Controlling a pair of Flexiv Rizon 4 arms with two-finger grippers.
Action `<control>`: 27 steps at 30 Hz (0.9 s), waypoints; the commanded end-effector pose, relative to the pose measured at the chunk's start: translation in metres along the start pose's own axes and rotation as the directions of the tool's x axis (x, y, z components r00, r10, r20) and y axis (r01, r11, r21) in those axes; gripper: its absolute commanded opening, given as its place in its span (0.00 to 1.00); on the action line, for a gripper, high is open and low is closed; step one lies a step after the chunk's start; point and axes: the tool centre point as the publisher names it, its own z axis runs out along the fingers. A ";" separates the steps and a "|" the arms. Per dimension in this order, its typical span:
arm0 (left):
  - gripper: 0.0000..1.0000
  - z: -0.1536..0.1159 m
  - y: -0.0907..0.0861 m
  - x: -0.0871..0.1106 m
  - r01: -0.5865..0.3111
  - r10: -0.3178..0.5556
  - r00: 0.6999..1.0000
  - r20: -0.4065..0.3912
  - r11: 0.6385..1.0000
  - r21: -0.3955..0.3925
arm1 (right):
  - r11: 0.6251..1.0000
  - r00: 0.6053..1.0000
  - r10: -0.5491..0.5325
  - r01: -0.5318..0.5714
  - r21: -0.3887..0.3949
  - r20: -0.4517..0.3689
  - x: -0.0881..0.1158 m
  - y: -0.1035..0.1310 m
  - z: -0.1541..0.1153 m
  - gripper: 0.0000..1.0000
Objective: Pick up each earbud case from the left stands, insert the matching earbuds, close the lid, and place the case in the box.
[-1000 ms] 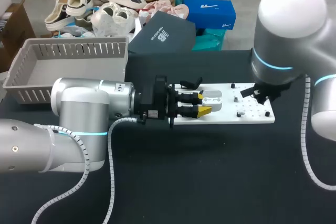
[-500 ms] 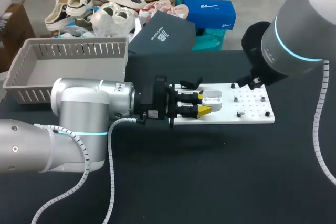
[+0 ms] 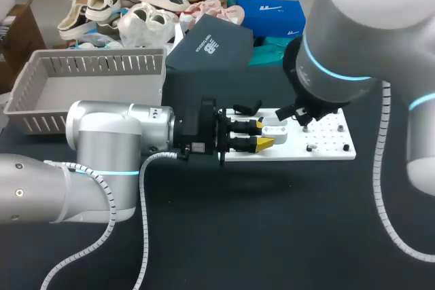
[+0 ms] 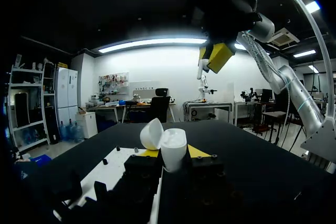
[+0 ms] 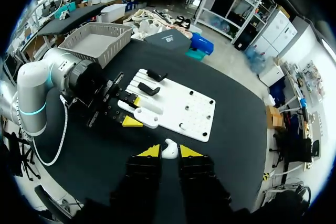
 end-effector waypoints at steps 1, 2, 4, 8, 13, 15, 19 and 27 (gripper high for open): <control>0.00 0.000 -0.001 0.000 -0.001 0.001 1.000 0.002 1.000 -0.002 | 0.999 0.996 0.022 -0.018 0.045 -0.089 -0.011 0.014 0.007 0.00; 0.00 0.000 -0.001 0.000 -0.001 0.001 1.000 0.002 1.000 -0.002 | 0.999 0.995 0.031 -0.026 0.048 -0.099 -0.011 0.016 0.009 0.00; 0.00 0.000 -0.001 0.000 -0.001 0.001 1.000 0.002 1.000 -0.002 | 0.997 0.992 0.057 -0.050 0.063 -0.116 -0.011 0.018 0.013 0.00; 0.00 0.000 -0.001 0.000 -0.001 0.001 1.000 0.002 1.000 -0.002 | 0.993 0.989 0.087 -0.077 0.086 -0.123 -0.010 0.021 0.016 0.00; 0.00 0.000 -0.001 0.000 -0.001 0.001 1.000 0.002 1.000 -0.002 | 0.993 0.988 0.098 -0.089 0.077 -0.120 -0.009 0.021 0.015 0.00; 0.00 0.000 -0.001 0.000 -0.001 0.001 1.000 0.002 1.000 -0.002 | 0.993 0.988 0.098 -0.089 0.077 -0.120 -0.009 0.021 0.015 0.00; 0.00 0.000 -0.001 0.000 -0.001 0.001 1.000 0.002 1.000 -0.002 | 0.993 0.988 0.098 -0.089 0.077 -0.120 -0.009 0.021 0.015 0.00; 0.00 0.000 -0.001 0.000 -0.001 0.001 1.000 0.002 1.000 -0.002 | 0.980 0.967 0.193 -0.182 0.080 -0.163 -0.016 0.024 0.017 0.00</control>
